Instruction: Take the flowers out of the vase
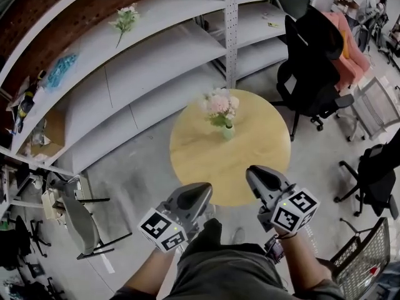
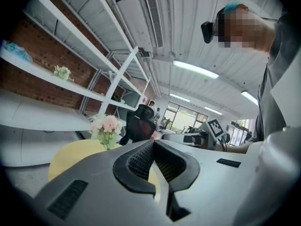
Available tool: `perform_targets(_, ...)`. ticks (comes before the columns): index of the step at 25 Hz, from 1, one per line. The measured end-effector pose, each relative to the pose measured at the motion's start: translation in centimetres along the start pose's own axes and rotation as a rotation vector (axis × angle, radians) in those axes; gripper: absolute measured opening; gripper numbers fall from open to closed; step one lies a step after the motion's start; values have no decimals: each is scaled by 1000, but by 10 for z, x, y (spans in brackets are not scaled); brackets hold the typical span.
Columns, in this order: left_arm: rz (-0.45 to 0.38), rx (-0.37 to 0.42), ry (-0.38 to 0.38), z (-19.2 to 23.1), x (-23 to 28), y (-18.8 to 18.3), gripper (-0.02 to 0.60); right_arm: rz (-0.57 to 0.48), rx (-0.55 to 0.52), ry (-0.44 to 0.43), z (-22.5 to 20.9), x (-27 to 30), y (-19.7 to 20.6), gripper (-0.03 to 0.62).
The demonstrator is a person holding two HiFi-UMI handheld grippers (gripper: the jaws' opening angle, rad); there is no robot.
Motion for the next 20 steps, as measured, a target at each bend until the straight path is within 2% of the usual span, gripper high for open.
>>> perform_targets(7,94,-25,105,68,25,9,8,-28,28,138,-56,71,-3,15)
perform_targets(11,150,-30,135,95,30,16,8,-2,-11,189,-86,104,7,132)
perform_targets(15,192,-46,136,117,32,24,8,36,-124,238,-113,134,17,209)
perform_targets(20,246,-69,127,131,34,42,8,88,-336,280,-135,166,32,267)
Point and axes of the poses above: the fingertips, and each gripper's own axes: x forward along the fingers, z to its left, y out of its underside, the point moved 4 cm from there along -x, backward along the fingers, and after that the axes turned 8 degrees about x, right-handed, at the moved point
